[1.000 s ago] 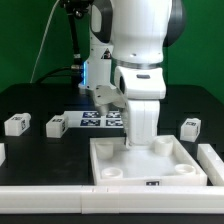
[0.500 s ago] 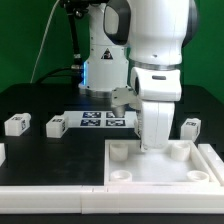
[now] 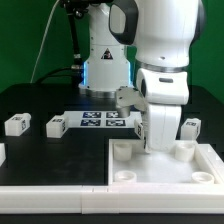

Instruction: Assemble one leg

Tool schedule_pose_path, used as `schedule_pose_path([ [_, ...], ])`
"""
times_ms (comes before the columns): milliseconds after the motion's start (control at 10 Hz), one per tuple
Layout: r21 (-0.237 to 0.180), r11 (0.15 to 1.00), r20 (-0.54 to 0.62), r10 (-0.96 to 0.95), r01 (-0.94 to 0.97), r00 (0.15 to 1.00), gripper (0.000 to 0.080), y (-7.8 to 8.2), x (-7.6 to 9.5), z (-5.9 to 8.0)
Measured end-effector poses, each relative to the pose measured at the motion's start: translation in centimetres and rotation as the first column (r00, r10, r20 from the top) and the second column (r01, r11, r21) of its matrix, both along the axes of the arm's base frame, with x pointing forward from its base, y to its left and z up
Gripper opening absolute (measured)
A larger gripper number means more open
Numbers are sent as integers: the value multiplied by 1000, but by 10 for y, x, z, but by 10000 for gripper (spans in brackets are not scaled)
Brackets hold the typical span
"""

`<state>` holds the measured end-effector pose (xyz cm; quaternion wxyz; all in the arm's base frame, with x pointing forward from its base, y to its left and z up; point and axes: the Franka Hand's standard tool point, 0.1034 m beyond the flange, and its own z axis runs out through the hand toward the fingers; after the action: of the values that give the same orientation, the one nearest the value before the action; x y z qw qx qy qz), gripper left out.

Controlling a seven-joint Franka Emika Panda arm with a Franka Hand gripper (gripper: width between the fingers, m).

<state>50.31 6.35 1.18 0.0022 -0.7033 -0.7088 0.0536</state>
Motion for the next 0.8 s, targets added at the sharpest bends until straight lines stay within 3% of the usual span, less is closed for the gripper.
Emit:
schedule_pose_path([
  [300,-1,1000,0,-8,8,1000,67,-1,0,0],
  [400,-1,1000,-1,-8,8,1000,182,-1,-1,0],
  [500,-1,1000,-1,-8,8,1000,182,-1,-1,0],
  [600,-1,1000,-1,-8,8,1000,355,-1,-1,0],
  [700,-1,1000,-1,-8,8,1000,355,-1,-1,-1],
  [800,-1,1000,-1,-8,8,1000,540,-1,-1,-1],
])
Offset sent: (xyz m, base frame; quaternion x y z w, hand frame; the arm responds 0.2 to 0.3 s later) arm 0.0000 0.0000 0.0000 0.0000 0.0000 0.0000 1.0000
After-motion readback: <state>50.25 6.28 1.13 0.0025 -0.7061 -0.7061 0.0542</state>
